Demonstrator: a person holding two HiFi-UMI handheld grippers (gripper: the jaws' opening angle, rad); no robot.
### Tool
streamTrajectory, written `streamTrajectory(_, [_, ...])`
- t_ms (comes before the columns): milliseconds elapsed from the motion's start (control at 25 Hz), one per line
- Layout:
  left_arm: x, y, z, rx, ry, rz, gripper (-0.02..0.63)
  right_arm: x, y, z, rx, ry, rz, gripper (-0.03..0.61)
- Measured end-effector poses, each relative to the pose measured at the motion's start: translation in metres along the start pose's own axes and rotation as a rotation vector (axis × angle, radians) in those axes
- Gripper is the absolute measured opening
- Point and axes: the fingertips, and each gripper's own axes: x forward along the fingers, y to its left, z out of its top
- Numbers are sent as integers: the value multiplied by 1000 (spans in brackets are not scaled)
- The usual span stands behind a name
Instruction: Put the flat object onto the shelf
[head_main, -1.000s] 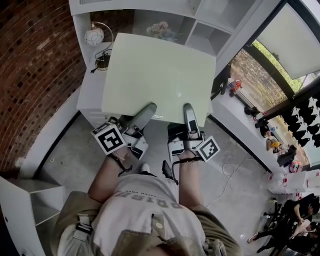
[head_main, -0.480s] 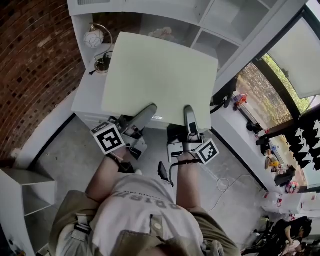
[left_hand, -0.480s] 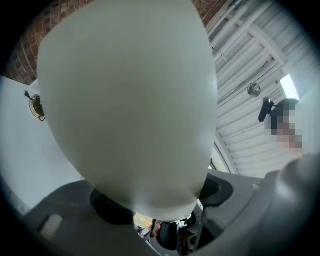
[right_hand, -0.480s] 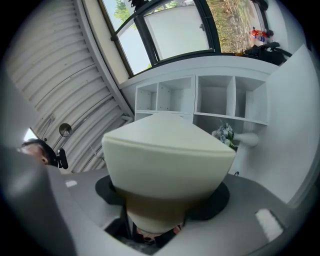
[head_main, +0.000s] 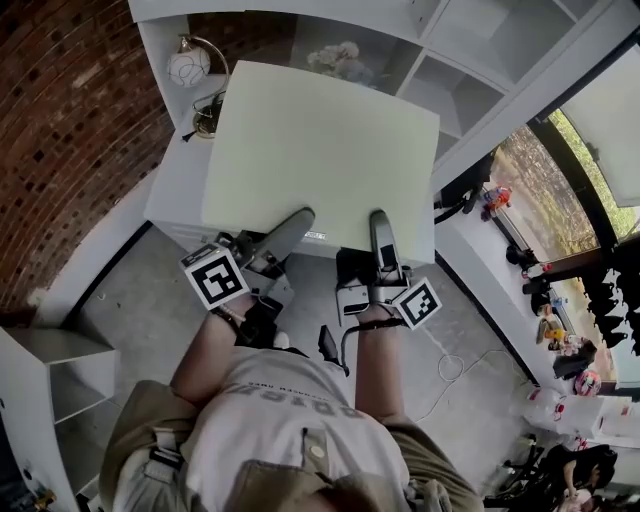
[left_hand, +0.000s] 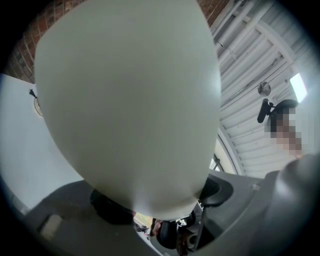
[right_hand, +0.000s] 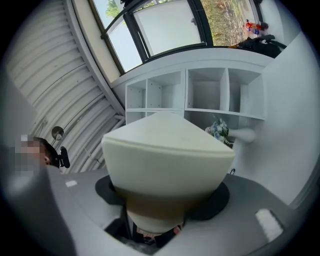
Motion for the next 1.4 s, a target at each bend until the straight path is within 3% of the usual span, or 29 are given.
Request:
streamTrajectory(280, [33,25,21,-19,12,-23,368,37,-19,18,-27,-5,-6,296])
streamTrajectory(600, [87,48,75,11,33,-86,370,109,-31,44,-74,-21,17,296])
streamTrajectory(800, [118,64,106,50,63,-71,373,154,-37,62,-91,-30,25,296])
streamTrajectory(1280, [168,84,174,74,50,-131,374,238,-52,80,-80,-40,-12,296])
streamTrajectory(1400, [175,93,183,72,59,-104,374,251,-55,84,-76,-43,-38,296])
